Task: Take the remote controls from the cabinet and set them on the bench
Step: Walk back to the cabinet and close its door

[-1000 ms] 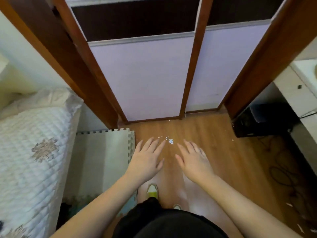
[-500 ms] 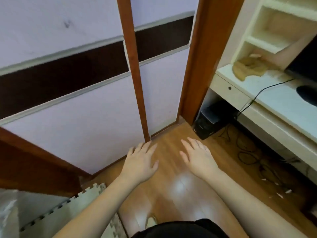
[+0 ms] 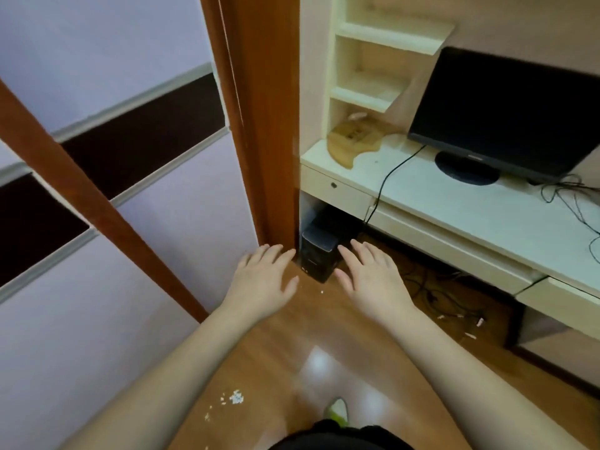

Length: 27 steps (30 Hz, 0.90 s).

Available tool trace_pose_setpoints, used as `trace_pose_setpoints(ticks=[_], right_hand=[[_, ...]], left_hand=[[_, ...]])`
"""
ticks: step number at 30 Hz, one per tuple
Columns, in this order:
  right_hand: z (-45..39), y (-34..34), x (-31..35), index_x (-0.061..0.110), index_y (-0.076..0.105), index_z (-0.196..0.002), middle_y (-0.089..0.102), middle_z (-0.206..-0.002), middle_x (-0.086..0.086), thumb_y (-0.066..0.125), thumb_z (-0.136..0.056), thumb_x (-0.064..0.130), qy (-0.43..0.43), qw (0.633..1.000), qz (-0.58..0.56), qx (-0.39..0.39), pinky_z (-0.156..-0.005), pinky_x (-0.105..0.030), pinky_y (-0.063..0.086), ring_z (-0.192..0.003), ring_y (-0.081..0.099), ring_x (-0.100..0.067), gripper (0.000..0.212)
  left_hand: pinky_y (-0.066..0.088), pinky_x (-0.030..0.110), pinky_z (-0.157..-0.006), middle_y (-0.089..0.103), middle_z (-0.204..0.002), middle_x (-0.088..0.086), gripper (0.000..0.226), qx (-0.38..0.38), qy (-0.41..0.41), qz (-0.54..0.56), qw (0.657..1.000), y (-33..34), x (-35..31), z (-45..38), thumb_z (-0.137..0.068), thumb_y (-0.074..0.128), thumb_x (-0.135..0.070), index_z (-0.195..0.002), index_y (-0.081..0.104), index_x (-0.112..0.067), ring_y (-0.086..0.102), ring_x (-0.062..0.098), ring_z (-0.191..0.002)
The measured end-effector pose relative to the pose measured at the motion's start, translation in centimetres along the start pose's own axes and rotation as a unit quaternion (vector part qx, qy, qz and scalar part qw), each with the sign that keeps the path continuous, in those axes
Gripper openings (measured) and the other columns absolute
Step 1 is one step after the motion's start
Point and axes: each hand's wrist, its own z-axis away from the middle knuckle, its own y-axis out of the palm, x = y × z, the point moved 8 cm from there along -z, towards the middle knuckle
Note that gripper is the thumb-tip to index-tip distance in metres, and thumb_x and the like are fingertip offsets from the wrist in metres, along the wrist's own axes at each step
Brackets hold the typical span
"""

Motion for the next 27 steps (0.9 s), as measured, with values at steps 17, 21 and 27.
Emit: trace_pose_setpoints(ticks=[17, 21, 27], right_hand=[[-17.3, -11.3, -5.6, 0.026, 0.028, -0.147, 0.028, -0.155, -0.003, 0.028, -0.098, 0.049, 0.002, 0.997, 0.000, -0.081, -0.117, -0.042, 0.021, -0.142, 0.025, -0.026, 0.054], [-22.4, -14.7, -5.2, 0.025, 0.033, -0.144, 0.033, -0.152, -0.003, 0.031, -0.098, 0.044, 0.016, 0.993, 0.029, -0.109, -0.111, -0.039, 0.025, -0.138, 0.031, -0.025, 0.050], [-28.8, -22.0, -3.7, 0.024, 0.037, -0.141, 0.040, -0.146, -0.002, 0.034, -0.097, 0.042, 0.036, 0.983, 0.061, -0.168, -0.107, -0.039, 0.030, -0.133, 0.037, -0.024, 0.047]], left_hand=[[0.021, 0.040, -0.117, 0.038, -0.152, -0.006, 0.054, -0.121, 0.088, -0.027, 0.988, -13.9, -5.1, -19.1, -0.095, 0.039, -0.051, -0.146, 0.035, -0.032, 0.030, 0.016, -0.142], [0.024, 0.039, -0.115, 0.039, -0.150, -0.006, 0.055, -0.149, 0.132, -0.038, 0.979, -18.1, -3.8, -22.8, -0.095, 0.038, -0.051, -0.146, 0.033, -0.032, 0.032, 0.015, -0.139], [0.024, 0.039, -0.114, 0.038, -0.150, -0.006, 0.056, -0.176, 0.166, -0.046, 0.969, -24.7, -2.1, -27.9, -0.096, 0.038, -0.052, -0.147, 0.032, -0.031, 0.031, 0.015, -0.139]])
